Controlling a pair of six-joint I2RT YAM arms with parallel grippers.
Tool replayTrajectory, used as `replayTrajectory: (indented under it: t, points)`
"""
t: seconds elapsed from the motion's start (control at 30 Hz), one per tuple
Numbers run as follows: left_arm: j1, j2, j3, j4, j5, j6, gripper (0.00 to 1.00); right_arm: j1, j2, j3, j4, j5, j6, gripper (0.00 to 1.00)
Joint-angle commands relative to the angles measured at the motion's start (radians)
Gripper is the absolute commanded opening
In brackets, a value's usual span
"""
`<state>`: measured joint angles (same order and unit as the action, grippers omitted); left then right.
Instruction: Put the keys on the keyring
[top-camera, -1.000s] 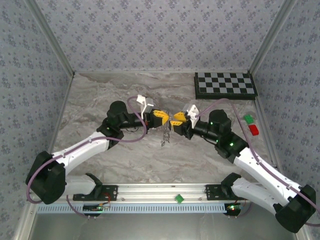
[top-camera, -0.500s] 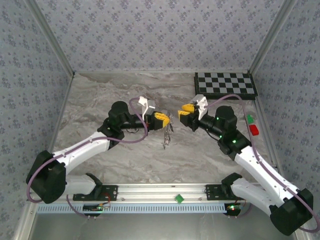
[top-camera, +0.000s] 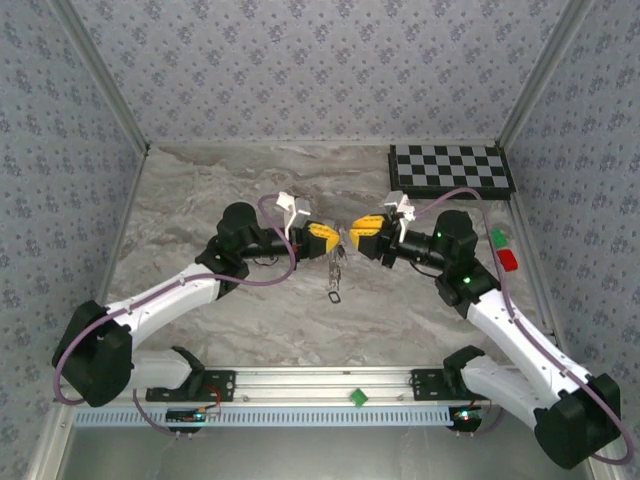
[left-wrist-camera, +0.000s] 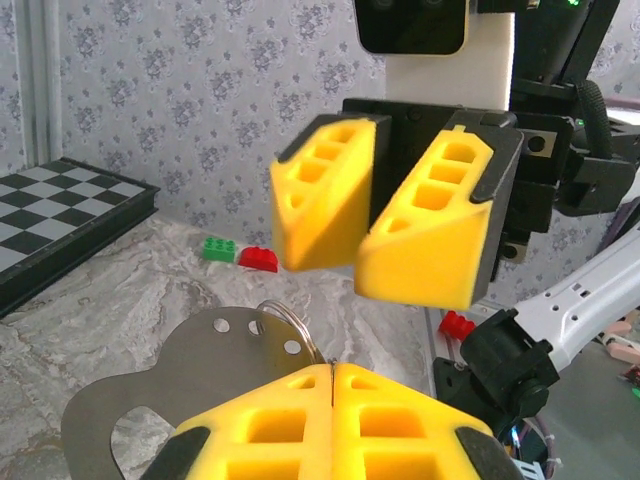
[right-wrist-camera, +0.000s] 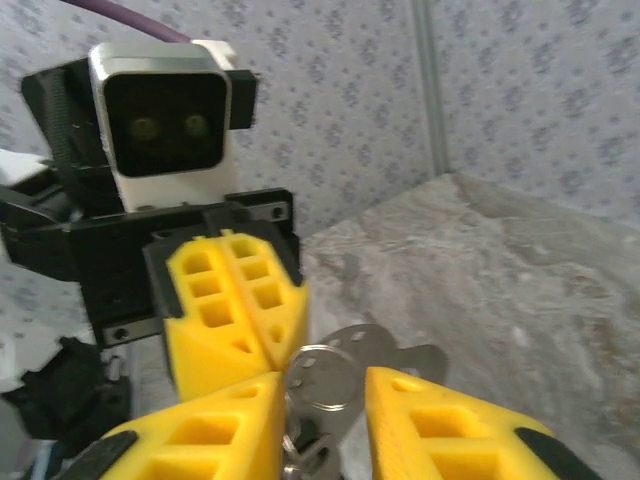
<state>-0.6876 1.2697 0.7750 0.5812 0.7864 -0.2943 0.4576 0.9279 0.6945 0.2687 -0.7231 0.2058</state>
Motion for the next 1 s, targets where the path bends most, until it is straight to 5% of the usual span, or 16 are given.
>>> replayTrajectory:
  t: [0.0,0.97]
  points:
    - [-0.005,-0.034,0.025,0.079,-0.022,-0.022,0.00,-0.006,0.035,-0.015,0.110,-0.109,0.085,0.26]
    - [-0.003,-0.032,0.014,0.125,-0.042,-0.059,0.00,0.008,0.126,-0.060,0.337,-0.165,0.198,0.16]
